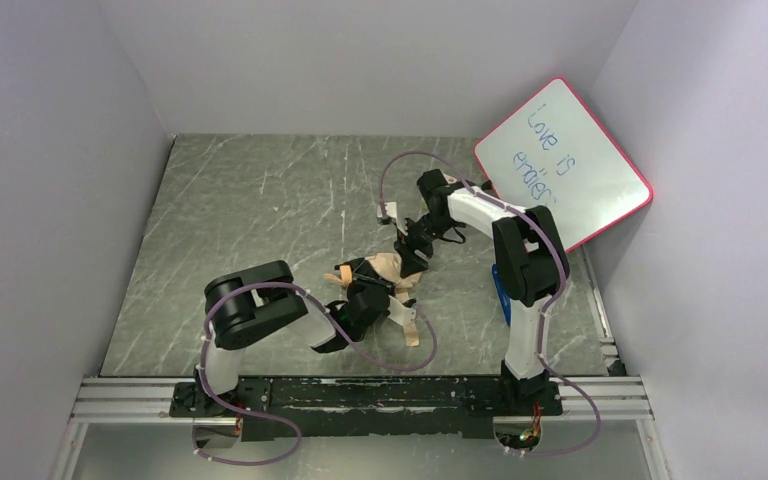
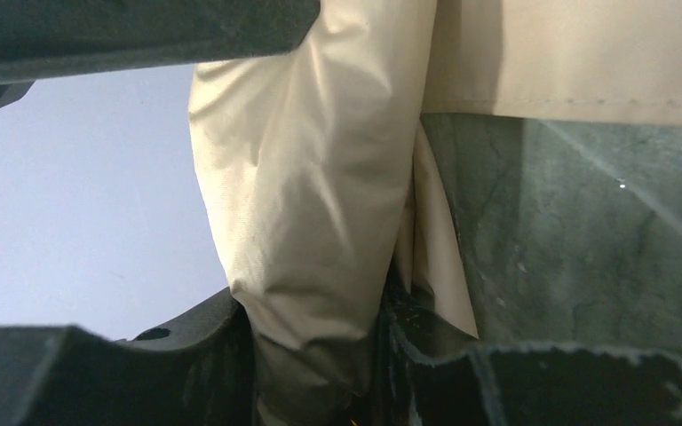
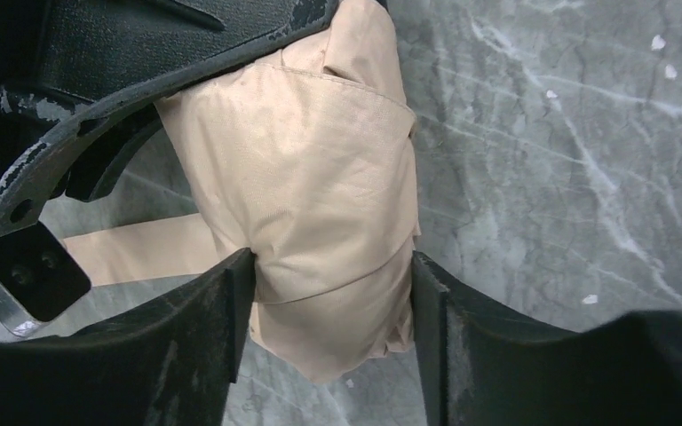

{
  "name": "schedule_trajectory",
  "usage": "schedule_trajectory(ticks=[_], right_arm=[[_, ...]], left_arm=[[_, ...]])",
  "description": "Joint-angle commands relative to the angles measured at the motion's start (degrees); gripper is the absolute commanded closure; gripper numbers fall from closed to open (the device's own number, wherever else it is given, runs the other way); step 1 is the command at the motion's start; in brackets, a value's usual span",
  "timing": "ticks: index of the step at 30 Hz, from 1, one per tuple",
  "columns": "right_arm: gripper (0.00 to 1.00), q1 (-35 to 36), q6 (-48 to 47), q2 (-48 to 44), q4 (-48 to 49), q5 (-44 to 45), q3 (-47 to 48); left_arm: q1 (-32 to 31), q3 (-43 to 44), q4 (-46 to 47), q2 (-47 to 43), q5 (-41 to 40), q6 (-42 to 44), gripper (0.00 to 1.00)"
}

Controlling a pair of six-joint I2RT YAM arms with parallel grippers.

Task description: Put away the umbrella

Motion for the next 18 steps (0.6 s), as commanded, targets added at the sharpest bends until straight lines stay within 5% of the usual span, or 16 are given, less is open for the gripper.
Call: schedule_trajectory(ticks=[1, 6, 12, 18], right_arm=[[0.47, 0.12, 1.04, 2.62, 2.56, 7.78, -2.38], [0.72, 0.29, 4.42, 1.61, 6.21, 8.88, -4.94], [0.86, 0.78, 7.18, -2.6, 12.79, 9.25, -11.72], [0.87, 2.38, 9.82, -7.29, 19.66, 11.71, -17.7]], left_arm=[[-0.97, -1.79, -5.38, 2.02, -0.12, 0.45, 0.95], [-0.97, -0.76, -5.62, -0.52, -0.5, -1.33, 0.93], [-1.04, -0.98, -7.36, -8.59, -0.29, -6.08, 0.45], [-1.17, -0.63, -22.55, -27.47, 7.25, -22.04, 0.31]])
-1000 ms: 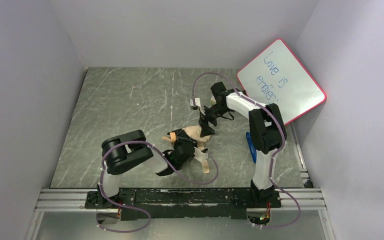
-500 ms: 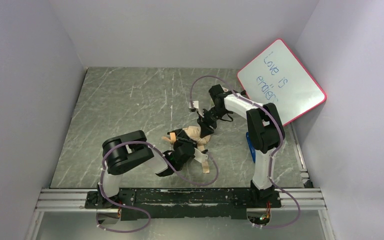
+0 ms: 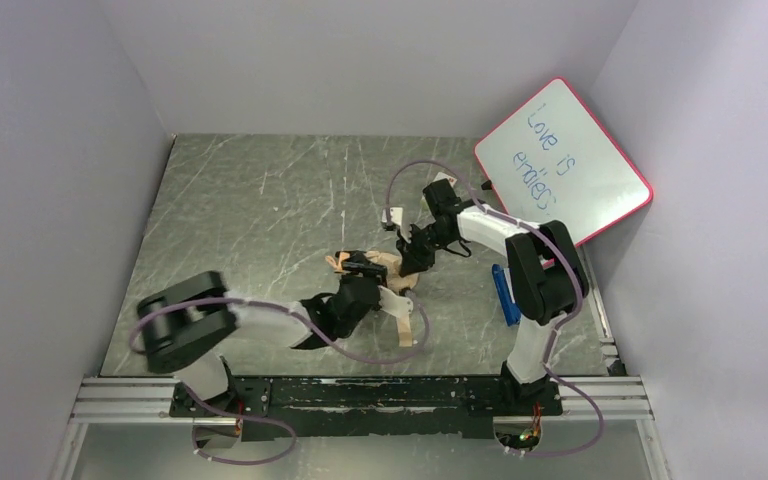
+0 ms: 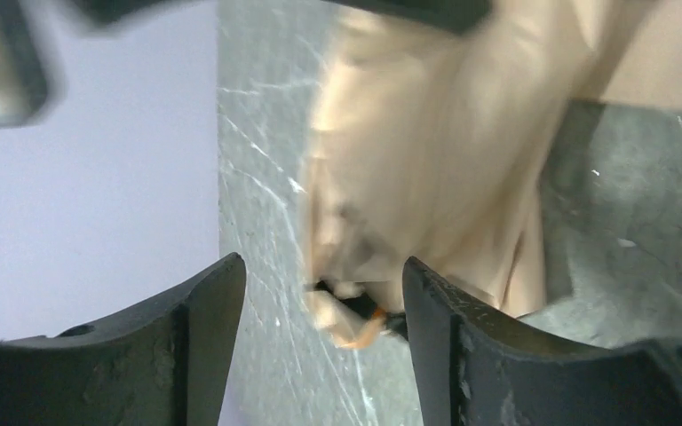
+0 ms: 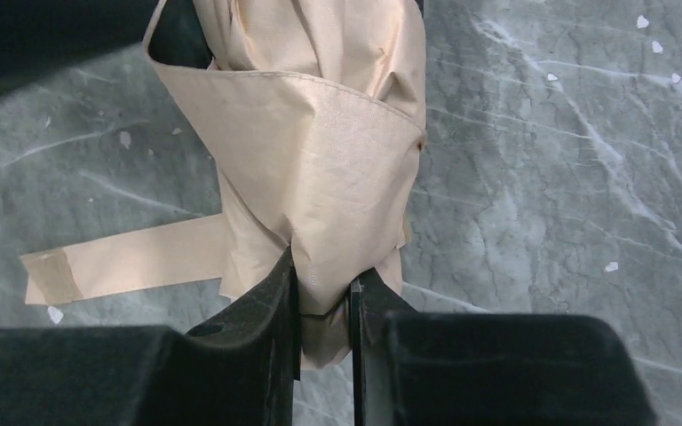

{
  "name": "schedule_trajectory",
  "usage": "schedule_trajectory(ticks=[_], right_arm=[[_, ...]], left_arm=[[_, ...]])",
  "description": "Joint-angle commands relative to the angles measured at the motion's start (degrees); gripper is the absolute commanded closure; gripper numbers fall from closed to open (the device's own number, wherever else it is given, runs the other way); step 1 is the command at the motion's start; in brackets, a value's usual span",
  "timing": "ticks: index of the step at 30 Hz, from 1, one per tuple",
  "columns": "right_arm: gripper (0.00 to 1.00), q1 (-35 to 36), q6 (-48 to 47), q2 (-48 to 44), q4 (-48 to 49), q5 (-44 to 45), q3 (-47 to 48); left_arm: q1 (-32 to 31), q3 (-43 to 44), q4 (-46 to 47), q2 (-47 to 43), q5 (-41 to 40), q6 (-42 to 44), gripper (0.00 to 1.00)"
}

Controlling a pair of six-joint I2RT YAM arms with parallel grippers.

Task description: Put away the umbrella

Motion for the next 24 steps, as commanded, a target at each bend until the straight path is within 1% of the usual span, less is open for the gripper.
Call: schedule_trajectory(ticks=[1, 3, 5, 6, 9, 11, 14, 17, 20, 24], right_arm=[[0.87, 2.03, 1.66, 0.16, 7.69, 11.5, -6.39], [0.87, 2.71, 2.37, -1.2, 10.22, 13.35, -8.38], [0.87, 3.95, 2.82, -2.39, 13.31, 16.1, -10.86], [0.87, 4.77, 2.84, -2.89, 14.34, 17.58, -11.79], [0.87, 7.17, 3.09, -4.99, 18.25, 21.62, -15.36], [0.87, 8.53, 3.37, -6.44, 20.69, 23.18, -17.73], [0.88, 10.58, 3.24, -9.37, 24.2, 24.7, -21.56], [0.87, 12.18, 3.5, -11.79, 27.5, 26.98, -25.33], [0.87, 14.15, 2.11, -14.34, 30.27, 29.25, -29.02], [0.87, 17.04, 1.14, -16.75, 32.52, 33.65, -31.94]], left_arm=[[-0.56, 0.43, -11.37, -16.21, 7.81, -15.93, 0.3], [-0.47, -1.2, -14.72, -23.74, 11.43, -21.1, 0.3], [-0.34, -2.93, -16.64, -30.8, 13.43, -26.22, 0.29], [-0.18, -3.78, -17.34, -33.73, 13.95, -27.31, 0.27], [1.46, -5.2, -17.83, -40.36, 12.78, -30.86, 0.23], [4.85, -5.61, -17.08, -42.87, 12.74, -32.64, 0.2], [13.22, -5.45, -15.93, -44.31, 18.38, -36.28, 0.2], [20.24, -4.75, -13.85, -43.26, 21.46, -39.45, 0.18], [25.51, -3.52, -11.46, -40.79, 25.08, -41.08, 0.16], [30.34, 0.78, -12.71, -35.15, 35.94, -39.97, 0.15]])
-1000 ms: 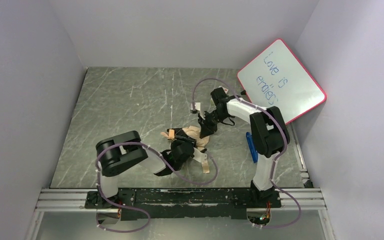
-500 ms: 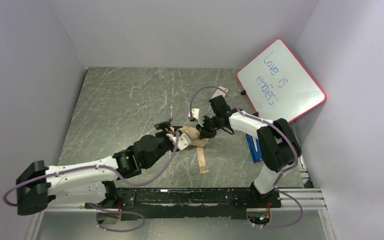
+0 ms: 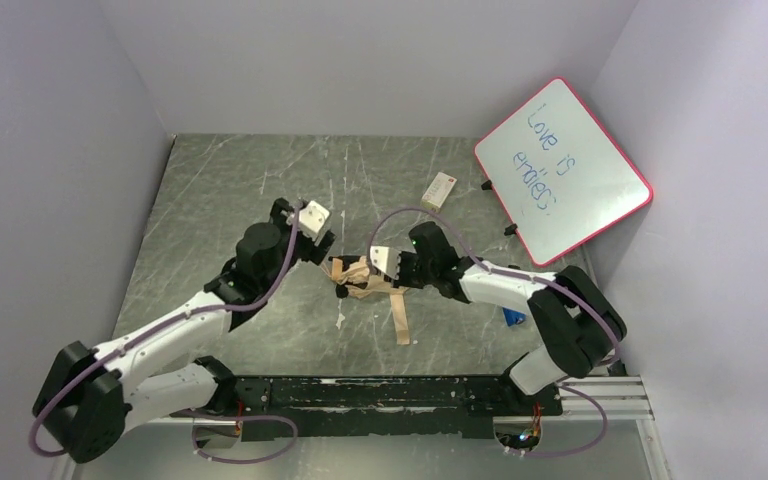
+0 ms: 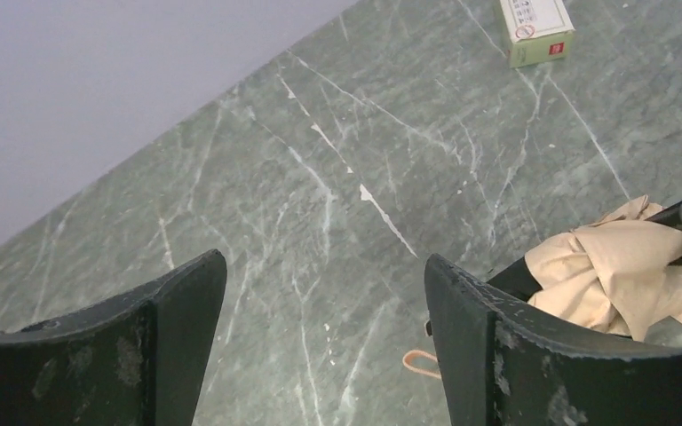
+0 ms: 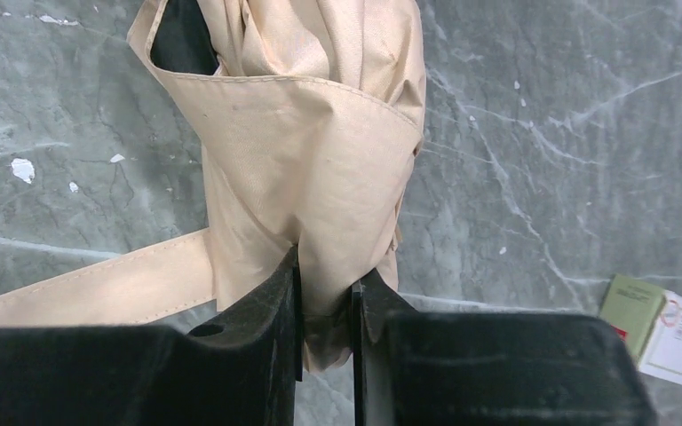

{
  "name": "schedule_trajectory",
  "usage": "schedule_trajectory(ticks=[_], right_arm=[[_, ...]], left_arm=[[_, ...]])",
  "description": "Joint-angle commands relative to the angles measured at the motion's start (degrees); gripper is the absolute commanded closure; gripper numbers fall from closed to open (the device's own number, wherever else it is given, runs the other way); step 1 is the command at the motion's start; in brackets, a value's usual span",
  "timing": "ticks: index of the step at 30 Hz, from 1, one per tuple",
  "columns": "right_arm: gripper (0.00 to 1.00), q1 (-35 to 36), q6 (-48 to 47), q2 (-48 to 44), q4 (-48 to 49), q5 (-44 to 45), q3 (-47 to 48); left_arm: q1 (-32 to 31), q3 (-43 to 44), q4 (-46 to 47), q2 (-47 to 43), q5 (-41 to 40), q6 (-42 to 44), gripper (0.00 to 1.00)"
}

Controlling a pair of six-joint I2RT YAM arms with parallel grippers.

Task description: Put away the umbrella

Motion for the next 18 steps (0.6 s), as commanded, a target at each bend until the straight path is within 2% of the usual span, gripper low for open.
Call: schedule_trajectory(ticks=[1, 4, 8, 14, 16, 18], right_arm=[[0.87, 3.61, -2.25, 1.97, -2.26, 8.97, -5.84], [0.86, 5.6, -3.07, 1.02, 0.78, 12.38, -8.21], [0.86, 8.7, -3.72, 1.17, 3.1, 16.36, -10.27], [0.86, 13.18, -4.37, 0.81, 7.93, 22.21, -13.32], [0.86, 14.48, -4.67, 0.14, 9.48, 23.82, -14.48], [0.86, 15.38, -4.67, -0.42, 11.02, 25.04, -15.49]], left_arm=[[4.06, 6.27, 0.16, 5.95, 16.45, -0.78, 0.14], [4.81, 11.43, -7.0, 11.14, 30.28, 5.91, 0.14], [4.98, 18.02, -17.52, 17.05, 41.59, 14.81, 0.11], [5.66, 25.65, -33.49, 26.57, 53.14, 26.73, 0.08], [5.78, 29.19, -41.9, 30.94, 56.66, 32.31, 0.09], [6.2, 32.48, -44.99, 35.93, 58.17, 33.98, 0.1]])
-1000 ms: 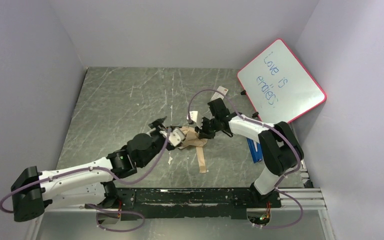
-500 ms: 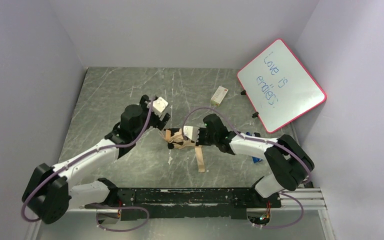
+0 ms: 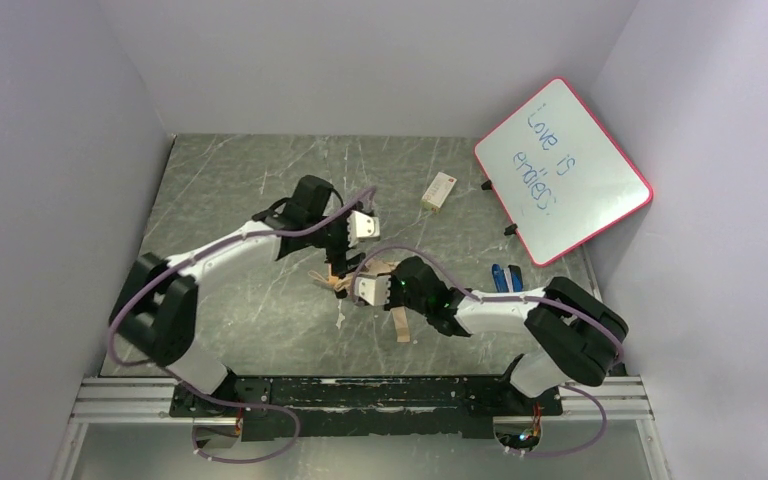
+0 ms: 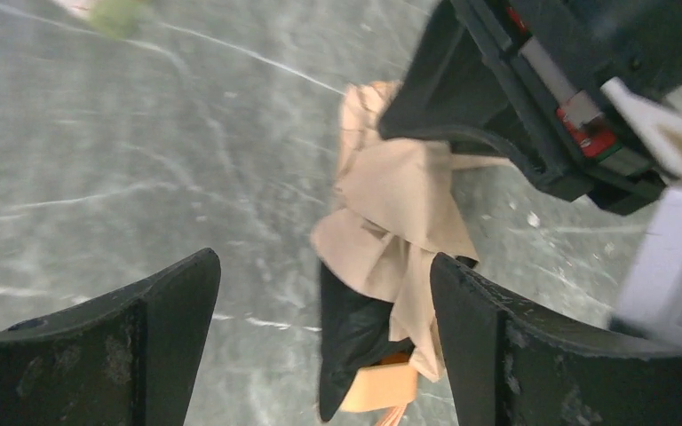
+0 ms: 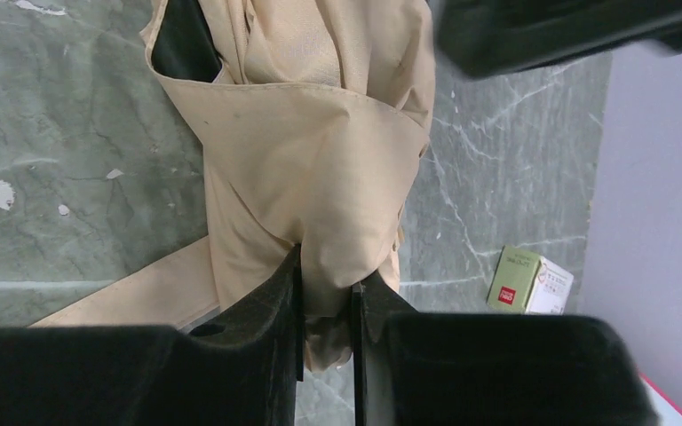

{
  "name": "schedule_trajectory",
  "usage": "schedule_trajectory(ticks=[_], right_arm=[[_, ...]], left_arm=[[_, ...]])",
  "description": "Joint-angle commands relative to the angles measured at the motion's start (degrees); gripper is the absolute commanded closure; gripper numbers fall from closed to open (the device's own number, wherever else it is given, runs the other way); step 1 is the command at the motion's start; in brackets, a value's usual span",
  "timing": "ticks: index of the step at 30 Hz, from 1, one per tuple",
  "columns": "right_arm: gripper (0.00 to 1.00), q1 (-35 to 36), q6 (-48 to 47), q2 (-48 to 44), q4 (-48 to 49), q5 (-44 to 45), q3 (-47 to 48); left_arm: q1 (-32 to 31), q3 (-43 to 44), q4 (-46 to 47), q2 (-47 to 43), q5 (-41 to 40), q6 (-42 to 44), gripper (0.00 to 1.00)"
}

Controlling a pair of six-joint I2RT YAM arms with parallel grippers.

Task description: Put away the umbrella

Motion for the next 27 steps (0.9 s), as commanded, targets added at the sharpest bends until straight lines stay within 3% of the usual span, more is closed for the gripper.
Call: schedule_trajectory(ticks=[1, 8, 20, 27], right_arm=[[0.86, 2.47, 0.18, 2.15, -5.66, 3.0, -5.07], [0.86, 5.52, -0.22, 2.71, -2.87, 6.22, -6.9], [0.87, 7.11, -0.32, 2.84, -0.6, 9.16, -7.88], [0.87, 7.75, 0.26, 1.46, 0.0, 9.92, -8.46]], left_arm=[[1.21, 6.89, -14.76, 8.77, 11.37, 9.68, 0.11], [2.29, 15.79, -20.7, 18.4, 15.59, 10.43, 0.16], [2.26, 11.12, -18.82, 19.54, 15.32, 7.33, 0.15], [1.52, 12.38, -18.31, 23.6, 10.59, 3.52, 0.19]])
